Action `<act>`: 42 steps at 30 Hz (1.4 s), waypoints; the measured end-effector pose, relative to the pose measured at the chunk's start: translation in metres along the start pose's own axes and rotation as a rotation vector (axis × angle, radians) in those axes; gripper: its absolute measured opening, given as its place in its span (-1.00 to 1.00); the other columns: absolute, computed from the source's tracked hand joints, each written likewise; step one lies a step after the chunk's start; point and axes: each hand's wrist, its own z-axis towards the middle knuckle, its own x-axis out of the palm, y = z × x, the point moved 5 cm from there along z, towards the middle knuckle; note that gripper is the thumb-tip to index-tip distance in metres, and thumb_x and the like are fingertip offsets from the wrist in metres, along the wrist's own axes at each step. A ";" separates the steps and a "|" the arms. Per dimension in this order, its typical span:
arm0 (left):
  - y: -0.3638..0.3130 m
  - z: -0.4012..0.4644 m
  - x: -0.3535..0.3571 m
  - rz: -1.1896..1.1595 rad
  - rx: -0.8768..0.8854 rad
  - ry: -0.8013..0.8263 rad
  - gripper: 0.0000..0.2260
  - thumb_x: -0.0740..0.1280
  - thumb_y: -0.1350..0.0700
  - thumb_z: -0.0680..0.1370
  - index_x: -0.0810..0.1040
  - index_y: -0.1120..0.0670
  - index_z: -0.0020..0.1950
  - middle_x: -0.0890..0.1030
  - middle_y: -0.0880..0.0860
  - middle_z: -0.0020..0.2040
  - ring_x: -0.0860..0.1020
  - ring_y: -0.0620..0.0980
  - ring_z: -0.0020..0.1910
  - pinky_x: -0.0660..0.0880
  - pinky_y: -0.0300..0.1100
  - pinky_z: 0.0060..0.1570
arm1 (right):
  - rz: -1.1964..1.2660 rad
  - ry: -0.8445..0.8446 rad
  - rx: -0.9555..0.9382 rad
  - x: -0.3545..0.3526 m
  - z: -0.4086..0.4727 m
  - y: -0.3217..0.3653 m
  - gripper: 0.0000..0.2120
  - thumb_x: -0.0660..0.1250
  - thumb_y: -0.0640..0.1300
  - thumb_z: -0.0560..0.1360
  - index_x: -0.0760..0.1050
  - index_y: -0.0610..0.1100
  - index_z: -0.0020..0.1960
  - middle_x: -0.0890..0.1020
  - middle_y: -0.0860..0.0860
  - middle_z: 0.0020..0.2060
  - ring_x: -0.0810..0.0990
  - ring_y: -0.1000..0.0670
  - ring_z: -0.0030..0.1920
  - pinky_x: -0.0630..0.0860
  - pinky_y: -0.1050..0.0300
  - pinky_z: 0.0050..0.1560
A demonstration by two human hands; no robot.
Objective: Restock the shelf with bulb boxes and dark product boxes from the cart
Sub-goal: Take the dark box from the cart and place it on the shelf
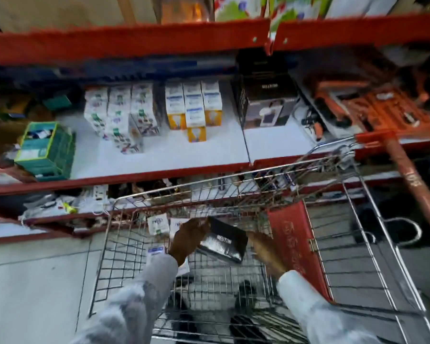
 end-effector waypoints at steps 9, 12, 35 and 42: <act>0.033 0.025 0.021 0.254 -0.202 -0.038 -0.66 0.26 -0.13 0.60 0.63 0.12 -0.05 0.65 0.20 -0.06 0.61 0.12 -0.14 0.44 -0.19 -0.20 | 0.335 0.118 0.284 0.022 0.037 -0.046 -0.53 0.14 0.11 0.63 0.48 -0.20 0.35 0.60 -0.18 0.27 0.57 -0.17 0.18 0.46 0.06 -0.02; 0.017 0.010 0.019 0.240 -0.209 -0.076 -0.65 0.26 -0.20 0.58 0.56 0.03 -0.22 0.62 0.06 -0.21 0.51 -0.06 -0.31 0.36 -0.22 -0.32 | 0.265 0.074 0.197 0.006 0.030 -0.027 -0.58 0.13 0.05 0.63 0.56 -0.22 0.24 0.65 -0.22 0.22 0.63 -0.20 0.14 0.52 0.03 -0.03; -0.297 -0.076 -0.004 -0.159 0.409 -0.218 -0.91 0.47 0.07 0.48 0.70 0.04 -0.05 0.73 0.05 -0.18 0.67 -0.02 -0.22 0.67 -0.06 -0.28 | 0.127 -0.304 -0.712 -0.217 -0.071 0.258 -0.86 0.34 0.03 0.50 0.66 0.07 -0.15 0.68 0.19 -0.23 0.63 0.11 -0.12 0.48 0.17 -0.04; -0.316 0.012 0.056 -0.130 0.286 -0.045 -0.65 0.43 0.13 0.51 0.54 0.14 0.28 0.69 0.18 0.07 0.62 0.01 -0.07 0.58 -0.20 -0.23 | -0.041 -0.361 -0.596 -0.231 0.005 0.264 -0.72 0.28 0.03 0.52 0.65 -0.16 -0.09 0.70 -0.06 -0.24 0.64 -0.12 -0.12 0.51 0.02 -0.07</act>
